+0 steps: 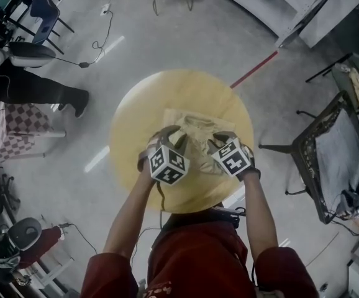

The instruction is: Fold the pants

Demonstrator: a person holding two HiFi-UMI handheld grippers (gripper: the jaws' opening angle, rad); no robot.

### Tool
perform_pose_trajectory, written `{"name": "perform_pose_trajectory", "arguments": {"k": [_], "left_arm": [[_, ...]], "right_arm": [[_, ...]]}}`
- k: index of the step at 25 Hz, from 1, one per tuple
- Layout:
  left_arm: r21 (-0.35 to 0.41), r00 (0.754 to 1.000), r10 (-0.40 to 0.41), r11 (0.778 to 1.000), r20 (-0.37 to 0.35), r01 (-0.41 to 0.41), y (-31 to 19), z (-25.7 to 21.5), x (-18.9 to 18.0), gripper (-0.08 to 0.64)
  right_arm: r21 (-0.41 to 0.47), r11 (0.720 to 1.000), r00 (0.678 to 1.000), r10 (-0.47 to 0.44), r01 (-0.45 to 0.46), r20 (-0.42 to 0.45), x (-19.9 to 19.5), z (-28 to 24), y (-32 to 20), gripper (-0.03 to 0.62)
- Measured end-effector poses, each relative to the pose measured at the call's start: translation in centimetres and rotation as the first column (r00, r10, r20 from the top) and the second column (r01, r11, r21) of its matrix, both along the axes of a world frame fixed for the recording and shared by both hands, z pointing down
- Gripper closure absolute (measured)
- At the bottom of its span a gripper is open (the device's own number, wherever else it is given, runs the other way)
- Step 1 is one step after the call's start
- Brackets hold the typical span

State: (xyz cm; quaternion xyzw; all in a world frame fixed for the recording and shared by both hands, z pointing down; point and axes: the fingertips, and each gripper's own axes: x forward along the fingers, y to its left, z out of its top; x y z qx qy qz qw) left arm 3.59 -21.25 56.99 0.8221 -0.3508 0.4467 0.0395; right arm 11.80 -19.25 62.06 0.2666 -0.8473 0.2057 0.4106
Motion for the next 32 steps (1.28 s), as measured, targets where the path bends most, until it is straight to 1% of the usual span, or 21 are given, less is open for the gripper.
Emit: {"name": "perform_pose_trajectory", "arguments": {"k": [2,5,7,8,10,13,14,16,19,22,24,27,32], "left_arm": [[0.02,0.999,-0.023,1.0,-0.028,0.024,-0.2,-0.3,-0.1,0.436],[0.067,0.991,-0.085,0.993,-0.103,0.093,-0.6,-1.2,-0.2,0.461],[0.1,0.98,-0.128,0.985,-0.153,0.144,-0.7,-1.7,-0.2,0.487],[0.113,0.973,-0.146,0.979,-0.18,0.167,-0.7,-1.9,-0.1,0.512],[0.133,0.957,-0.171,0.97,-0.234,0.205,-0.6,-2.4,0.0,0.548],[0.154,0.931,-0.199,0.955,-0.307,0.255,-0.2,-2.9,0.3,0.552],[0.158,0.92,-0.211,0.949,-0.329,0.274,-0.1,-3.0,0.4,0.552],[0.159,0.902,-0.232,0.939,-0.364,0.306,0.4,-3.1,0.7,0.552],[0.18,0.887,-0.235,0.928,-0.397,0.327,1.0,-3.6,1.2,0.552],[0.215,0.874,-0.228,0.914,-0.428,0.343,1.2,-4.3,1.4,0.552],[0.229,0.869,-0.231,0.906,-0.437,0.356,1.3,-4.4,1.1,0.552],[0.228,0.857,-0.249,0.897,-0.45,0.38,1.4,-4.4,0.4,0.552],[0.244,0.847,-0.25,0.885,-0.469,0.396,1.5,-5.3,0.1,0.552]], "right_arm": [[0.017,1.0,1.0,0.001,0.0,-0.009,0.0,0.1,-0.3,0.534],[0.037,0.999,0.999,0.003,-0.002,-0.032,0.1,0.3,-0.6,0.589],[0.032,0.999,0.999,0.026,-0.025,-0.026,0.1,0.2,-0.6,0.591],[0.025,0.999,0.999,0.047,-0.047,-0.013,0.1,0.1,-0.5,0.591],[0.004,0.994,0.994,0.108,-0.108,0.025,0.4,-0.2,-0.4,0.581],[-0.05,0.977,0.974,0.21,-0.206,0.082,1.2,0.0,-0.5,0.51],[-0.071,0.972,0.968,0.232,-0.226,0.093,1.3,0.2,-0.4,0.49],[-0.107,0.964,0.961,0.254,-0.243,0.107,1.4,0.5,-0.2,0.479],[-0.142,0.96,0.959,0.257,-0.24,0.117,1.1,0.9,-0.1,0.479],[-0.145,0.962,0.961,0.249,-0.231,0.117,0.7,1.2,-0.3,0.479],[-0.121,0.968,0.967,0.232,-0.219,0.106,0.5,1.1,-0.5,0.51],[-0.081,0.976,0.974,0.208,-0.201,0.092,0.2,0.5,-0.4,0.549],[-0.017,0.982,0.977,0.186,-0.186,0.1,0.1,-1.5,-0.7,0.555]]}}
